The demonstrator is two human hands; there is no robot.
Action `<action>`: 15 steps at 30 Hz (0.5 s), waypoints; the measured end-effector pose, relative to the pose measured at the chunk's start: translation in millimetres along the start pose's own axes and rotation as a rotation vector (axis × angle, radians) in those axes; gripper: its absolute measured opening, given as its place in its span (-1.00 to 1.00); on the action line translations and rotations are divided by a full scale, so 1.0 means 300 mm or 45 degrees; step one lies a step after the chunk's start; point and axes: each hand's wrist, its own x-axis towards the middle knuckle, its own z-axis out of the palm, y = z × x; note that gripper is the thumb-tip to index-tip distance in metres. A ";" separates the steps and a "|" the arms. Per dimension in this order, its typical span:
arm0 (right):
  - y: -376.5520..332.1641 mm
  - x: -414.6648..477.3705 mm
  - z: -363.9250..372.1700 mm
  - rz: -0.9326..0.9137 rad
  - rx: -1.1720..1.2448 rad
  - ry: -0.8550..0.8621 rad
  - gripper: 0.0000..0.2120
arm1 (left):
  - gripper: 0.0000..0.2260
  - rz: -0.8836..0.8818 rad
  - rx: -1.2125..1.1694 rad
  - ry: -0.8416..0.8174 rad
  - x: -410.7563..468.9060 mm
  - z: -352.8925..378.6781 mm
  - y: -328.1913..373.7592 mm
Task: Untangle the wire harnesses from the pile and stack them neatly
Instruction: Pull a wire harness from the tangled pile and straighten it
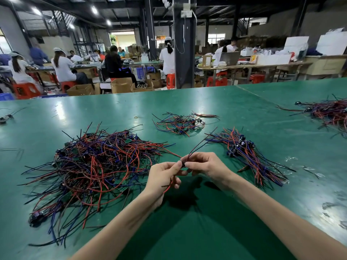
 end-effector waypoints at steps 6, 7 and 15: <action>-0.006 -0.010 0.000 0.185 0.372 0.069 -0.91 | -0.93 0.013 -0.025 -0.203 -0.021 0.015 -0.012; -0.010 -0.011 -0.003 0.195 0.397 0.085 -0.89 | -0.95 0.025 -0.009 -0.220 -0.025 0.019 -0.013; -0.016 -0.010 0.013 0.198 0.440 0.137 -0.92 | -0.96 0.091 0.017 -0.074 -0.046 0.019 -0.030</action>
